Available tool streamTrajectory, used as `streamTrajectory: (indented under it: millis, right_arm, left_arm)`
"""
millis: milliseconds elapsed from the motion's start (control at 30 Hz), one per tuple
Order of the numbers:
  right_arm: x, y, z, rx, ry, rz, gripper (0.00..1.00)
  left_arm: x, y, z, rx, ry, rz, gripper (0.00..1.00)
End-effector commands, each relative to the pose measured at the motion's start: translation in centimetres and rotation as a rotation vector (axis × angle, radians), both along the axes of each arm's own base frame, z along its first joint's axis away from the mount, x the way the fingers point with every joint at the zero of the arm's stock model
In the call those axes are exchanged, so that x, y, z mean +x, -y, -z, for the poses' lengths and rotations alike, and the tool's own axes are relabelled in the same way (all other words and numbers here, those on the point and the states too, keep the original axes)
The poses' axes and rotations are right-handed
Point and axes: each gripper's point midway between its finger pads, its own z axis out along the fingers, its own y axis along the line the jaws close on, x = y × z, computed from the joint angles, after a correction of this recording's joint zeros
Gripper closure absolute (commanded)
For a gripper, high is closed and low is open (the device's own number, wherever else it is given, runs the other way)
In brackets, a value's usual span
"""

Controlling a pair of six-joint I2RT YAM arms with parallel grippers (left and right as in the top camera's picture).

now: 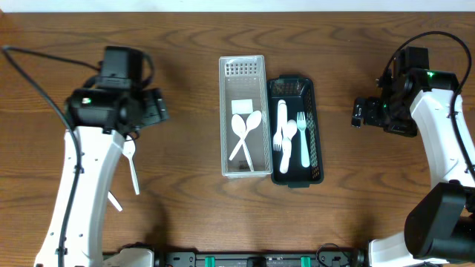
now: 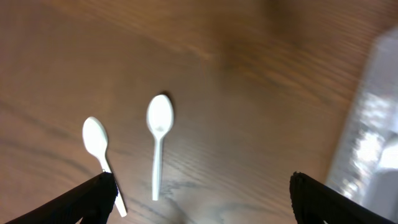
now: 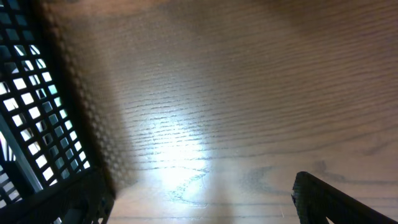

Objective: Pack container
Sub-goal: 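Move the left gripper to another white spoon and grasp it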

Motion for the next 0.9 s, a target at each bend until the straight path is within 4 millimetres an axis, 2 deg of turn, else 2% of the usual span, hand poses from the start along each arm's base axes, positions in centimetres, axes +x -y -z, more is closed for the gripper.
streamTrajectory:
  millis: [0, 233, 500, 633, 867]
  right_arm:
    - [-0.2, -0.3, 0.1, 0.004, -0.008, -0.014, 0.01]
    - [-0.3, -0.3, 0.1, 0.009, -0.014, 0.009, 0.01]
    - [-0.9, -0.7, 0.1, 0.029, -0.038, 0.010, 0.01]
    - [-1.4, -0.7, 0.1, 0.031, -0.057, 0.011, 0.01]
    - [-1.8, -0.8, 0.2, 0.035, -0.075, 0.014, 0.01]
  left_arm:
    - [-0.9, -2.0, 3.3, -0.083, -0.070, -0.084, 0.09]
    - [-2.5, -5.2, 9.6, -0.137, -0.159, -0.210, 0.09]
    - [-3.5, -5.3, 15.3, -0.154, -0.292, -0.226, 0.08]
    - [-3.5, -4.6, 16.9, -0.197, -0.338, -0.222, 0.08]
    - [-3.7, -4.6, 18.4, -0.201, -0.382, -0.221, 0.08]
